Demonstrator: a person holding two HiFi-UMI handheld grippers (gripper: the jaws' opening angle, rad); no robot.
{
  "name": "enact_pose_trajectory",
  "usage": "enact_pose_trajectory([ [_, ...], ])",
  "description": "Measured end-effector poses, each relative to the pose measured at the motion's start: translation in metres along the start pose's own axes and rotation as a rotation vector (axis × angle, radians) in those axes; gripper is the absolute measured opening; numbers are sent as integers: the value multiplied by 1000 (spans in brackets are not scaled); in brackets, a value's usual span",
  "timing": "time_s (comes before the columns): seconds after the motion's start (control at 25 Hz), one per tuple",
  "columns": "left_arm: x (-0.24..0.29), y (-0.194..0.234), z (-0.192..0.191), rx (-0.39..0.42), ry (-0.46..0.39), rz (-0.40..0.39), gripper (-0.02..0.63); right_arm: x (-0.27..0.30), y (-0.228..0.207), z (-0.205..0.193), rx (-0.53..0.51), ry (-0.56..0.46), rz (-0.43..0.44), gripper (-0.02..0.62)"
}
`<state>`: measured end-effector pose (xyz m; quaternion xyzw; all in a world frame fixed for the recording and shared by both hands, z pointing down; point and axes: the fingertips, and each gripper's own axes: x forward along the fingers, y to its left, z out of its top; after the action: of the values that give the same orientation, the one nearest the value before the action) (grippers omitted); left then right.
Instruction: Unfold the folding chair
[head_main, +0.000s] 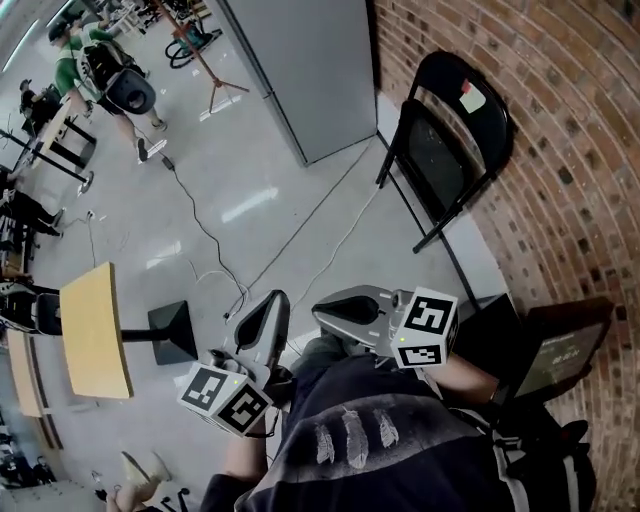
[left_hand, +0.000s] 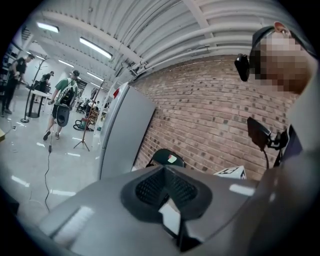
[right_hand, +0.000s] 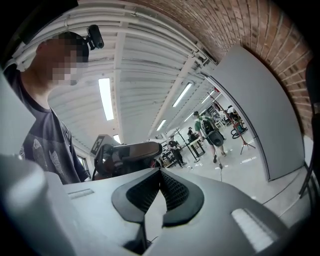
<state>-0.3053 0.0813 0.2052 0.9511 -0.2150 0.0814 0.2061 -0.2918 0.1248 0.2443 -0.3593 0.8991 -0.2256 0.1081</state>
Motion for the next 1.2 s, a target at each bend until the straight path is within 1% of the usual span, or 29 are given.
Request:
enact_pose_trajectory([
  [0.2,12,22,1,-33,9,-12,2,10,-19,6,21,-20,-45,2],
  [0.4,19,51,6,-55,-1,-21,2,35,-38,2,45,20,-54,2],
  [0.52,11,84,4,-119,-4,-4,2,58,-38,-2,50,58,-44,2],
  [0.6,7,104,7,-146,-19,2,2,74,-42,-1,53,81,-47,2],
  [0.72,1,128,19,-147,-59,6,2,100,-46,0,24,130,-36,2],
  [0.84,-2,151,28,-162,-83,-10,2,125,-49,3,-12,163,-35,2],
  [0.96,-4,172,31,-183,-93,-36,2,142,-54,3,-28,186,-61,2],
  [1.08,-8,188,36,-198,-88,-77,2,156,-56,1,-21,200,-104,2],
  [1.2,-10,211,42,-207,-103,-77,2,177,-62,2,-43,232,-100,2],
])
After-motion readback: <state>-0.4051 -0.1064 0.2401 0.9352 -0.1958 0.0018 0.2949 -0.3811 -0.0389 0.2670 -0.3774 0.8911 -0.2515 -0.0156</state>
